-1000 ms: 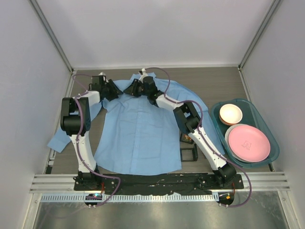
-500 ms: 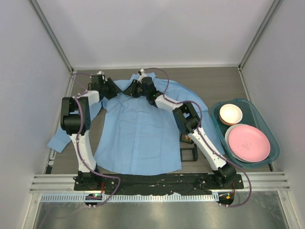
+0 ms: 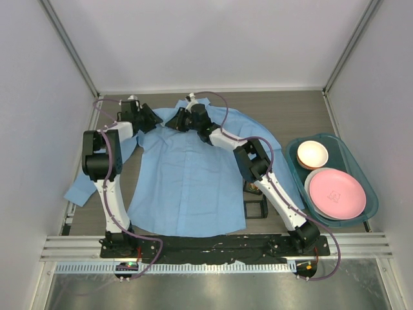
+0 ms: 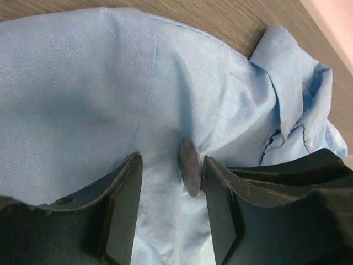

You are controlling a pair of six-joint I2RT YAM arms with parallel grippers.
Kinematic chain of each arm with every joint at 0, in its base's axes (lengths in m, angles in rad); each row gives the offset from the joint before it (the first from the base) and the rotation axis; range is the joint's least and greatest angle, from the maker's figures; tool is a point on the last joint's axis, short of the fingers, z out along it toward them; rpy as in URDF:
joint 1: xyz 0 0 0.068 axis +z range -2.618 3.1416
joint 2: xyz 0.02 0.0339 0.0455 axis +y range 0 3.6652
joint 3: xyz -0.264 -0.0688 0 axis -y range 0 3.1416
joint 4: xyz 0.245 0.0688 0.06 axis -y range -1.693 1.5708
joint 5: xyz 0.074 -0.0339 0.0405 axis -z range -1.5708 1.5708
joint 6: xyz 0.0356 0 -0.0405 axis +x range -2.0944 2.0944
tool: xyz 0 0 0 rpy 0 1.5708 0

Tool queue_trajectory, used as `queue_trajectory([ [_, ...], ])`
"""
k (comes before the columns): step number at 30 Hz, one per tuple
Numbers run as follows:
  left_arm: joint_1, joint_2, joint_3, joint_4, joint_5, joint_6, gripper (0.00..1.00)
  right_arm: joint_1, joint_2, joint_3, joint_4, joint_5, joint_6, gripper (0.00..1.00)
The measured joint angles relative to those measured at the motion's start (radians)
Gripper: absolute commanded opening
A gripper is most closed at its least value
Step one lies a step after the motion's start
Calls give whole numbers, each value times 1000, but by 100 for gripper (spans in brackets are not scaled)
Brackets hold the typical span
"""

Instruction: Remove the brooch from the garment

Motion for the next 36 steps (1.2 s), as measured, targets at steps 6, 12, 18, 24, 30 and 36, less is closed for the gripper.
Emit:
queue_trajectory([
  [6,4,14,11,26,13,-16,58,0,5,24,-3,3,0,22],
  [12,7,18,14,37,13,-29,55,2,14,42,-2,8,0,22],
  [18,19,25,14,52,12,-37,48,7,28,53,-6,14,0,22],
  [24,32,29,14,71,18,-47,33,12,41,69,-7,16,2,23],
  [30,35,31,6,113,39,-59,17,13,58,86,0,17,55,23],
  [36,36,31,-15,135,56,-52,0,13,80,103,28,24,136,24],
])
